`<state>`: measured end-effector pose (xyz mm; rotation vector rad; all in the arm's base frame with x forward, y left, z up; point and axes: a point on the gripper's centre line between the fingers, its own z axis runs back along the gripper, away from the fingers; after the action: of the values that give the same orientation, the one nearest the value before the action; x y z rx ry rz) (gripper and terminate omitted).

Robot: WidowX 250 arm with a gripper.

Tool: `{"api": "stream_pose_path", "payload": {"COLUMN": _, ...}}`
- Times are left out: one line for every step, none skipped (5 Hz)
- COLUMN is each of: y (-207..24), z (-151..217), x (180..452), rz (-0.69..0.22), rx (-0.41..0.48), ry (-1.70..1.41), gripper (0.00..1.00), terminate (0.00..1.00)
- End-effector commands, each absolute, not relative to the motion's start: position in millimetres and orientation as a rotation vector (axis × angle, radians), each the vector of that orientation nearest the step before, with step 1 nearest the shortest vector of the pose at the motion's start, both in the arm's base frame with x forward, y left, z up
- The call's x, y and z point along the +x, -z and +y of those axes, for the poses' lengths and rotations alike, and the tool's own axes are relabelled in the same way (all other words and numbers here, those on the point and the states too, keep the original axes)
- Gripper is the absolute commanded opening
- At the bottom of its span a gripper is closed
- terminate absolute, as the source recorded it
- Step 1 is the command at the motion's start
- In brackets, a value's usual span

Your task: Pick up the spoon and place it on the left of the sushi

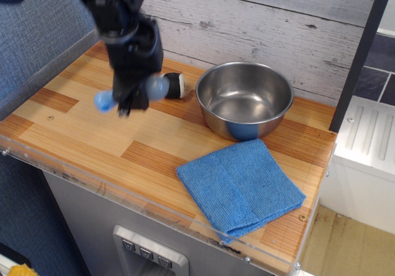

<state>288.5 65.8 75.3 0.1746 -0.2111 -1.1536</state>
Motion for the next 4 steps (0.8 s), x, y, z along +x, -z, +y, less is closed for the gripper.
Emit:
{"api": "stream_pose_path", "payload": {"y": -97, "z": 95, "x": 344, "rz": -0.281, "rx": 0.205, "ry": 1.094, "gripper": 0.0, "terminate": 0.0}}
{"api": "stream_pose_path", "payload": {"y": -88, "z": 124, "x": 366, "rz": -0.261, "rx": 0.212, "ry": 1.045, "gripper": 0.0, "terminate": 0.0}}
{"api": "stream_pose_path", "payload": {"y": -76, "z": 149, "x": 376, "rz": -0.236, "rx": 0.21, "ry": 1.0, "gripper": 0.0, "terminate": 0.0}}
{"api": "stream_pose_path", "payload": {"y": -63, "z": 166, "x": 386, "rz": -0.224, "rx": 0.204, "ry": 0.971, "gripper": 0.0, "terminate": 0.0}}
